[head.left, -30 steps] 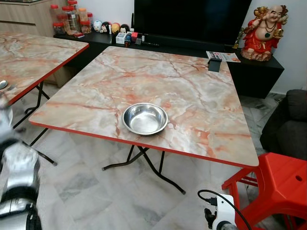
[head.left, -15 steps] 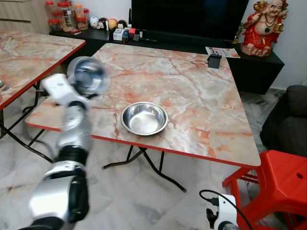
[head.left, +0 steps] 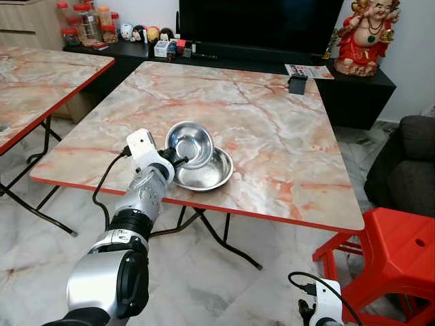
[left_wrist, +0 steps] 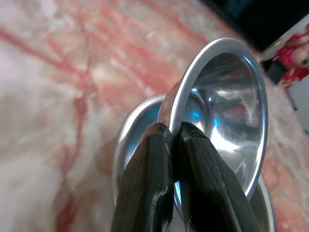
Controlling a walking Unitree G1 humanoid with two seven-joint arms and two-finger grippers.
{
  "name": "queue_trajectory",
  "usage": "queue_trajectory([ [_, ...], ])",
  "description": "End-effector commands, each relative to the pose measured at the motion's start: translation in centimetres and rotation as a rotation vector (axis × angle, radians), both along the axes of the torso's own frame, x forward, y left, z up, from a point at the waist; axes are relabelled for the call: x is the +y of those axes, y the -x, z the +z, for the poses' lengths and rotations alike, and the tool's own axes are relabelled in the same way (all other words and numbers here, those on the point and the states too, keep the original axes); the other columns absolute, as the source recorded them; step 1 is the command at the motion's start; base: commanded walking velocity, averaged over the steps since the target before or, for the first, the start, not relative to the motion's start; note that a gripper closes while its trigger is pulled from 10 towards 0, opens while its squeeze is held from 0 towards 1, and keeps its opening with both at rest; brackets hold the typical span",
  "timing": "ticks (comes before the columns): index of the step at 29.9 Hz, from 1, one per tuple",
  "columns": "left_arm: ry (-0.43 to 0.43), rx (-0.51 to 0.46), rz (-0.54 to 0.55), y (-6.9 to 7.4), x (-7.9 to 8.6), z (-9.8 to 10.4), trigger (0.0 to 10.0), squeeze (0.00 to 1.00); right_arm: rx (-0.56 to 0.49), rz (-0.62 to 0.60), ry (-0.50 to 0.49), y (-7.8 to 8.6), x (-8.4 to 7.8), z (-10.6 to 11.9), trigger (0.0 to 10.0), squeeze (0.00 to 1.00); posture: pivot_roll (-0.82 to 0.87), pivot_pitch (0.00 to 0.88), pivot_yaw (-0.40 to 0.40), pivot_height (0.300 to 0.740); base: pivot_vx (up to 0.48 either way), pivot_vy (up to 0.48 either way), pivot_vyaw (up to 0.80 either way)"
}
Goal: Setting the table
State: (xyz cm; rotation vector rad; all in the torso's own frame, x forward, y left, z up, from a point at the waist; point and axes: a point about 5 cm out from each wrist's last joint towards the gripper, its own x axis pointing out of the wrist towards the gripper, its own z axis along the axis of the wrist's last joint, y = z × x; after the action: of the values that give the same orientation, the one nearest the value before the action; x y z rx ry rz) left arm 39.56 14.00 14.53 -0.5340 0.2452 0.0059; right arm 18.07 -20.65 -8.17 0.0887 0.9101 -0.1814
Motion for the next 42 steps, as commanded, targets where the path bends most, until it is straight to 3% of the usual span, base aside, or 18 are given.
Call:
queue_trajectory([
  [1,0.014,0.036,-0.015,-0.3,-0.6,0.5,10.0,0.00,-0.005,-0.008,-0.001,-0.1,0.0,0.0,10.0,0.00,-0.01,0.000,-0.068,0.725,0.000,0.000,0.00],
  [3,0.058,0.060,-0.032,-0.3,-1.0,0.5,10.0,0.00,-0.006,-0.009,-0.002,-0.1,0.0,0.1,10.0,0.00,-0.01,0.000,-0.068,0.725,0.000,0.000,0.00],
  [14,0.081,0.077,-0.100,-0.4,-2.2,1.2,10.0,0.00,-0.010,-0.011,-0.003,-0.2,0.0,0.1,10.0,0.00,-0.01,0.000,-0.066,0.725,0.000,0.000,0.00],
  [24,0.095,0.105,-0.013,-0.4,-2.3,1.1,10.0,0.00,-0.007,-0.016,-0.006,0.0,0.1,0.0,10.0,0.00,-0.02,0.000,-0.060,0.725,0.000,0.000,0.00],
  [42,0.128,0.154,0.020,-0.3,-3.2,0.4,10.0,0.00,-0.008,-0.025,0.000,0.1,-0.2,0.0,10.0,0.00,-0.03,0.000,-0.058,0.725,0.000,0.000,0.00],
])
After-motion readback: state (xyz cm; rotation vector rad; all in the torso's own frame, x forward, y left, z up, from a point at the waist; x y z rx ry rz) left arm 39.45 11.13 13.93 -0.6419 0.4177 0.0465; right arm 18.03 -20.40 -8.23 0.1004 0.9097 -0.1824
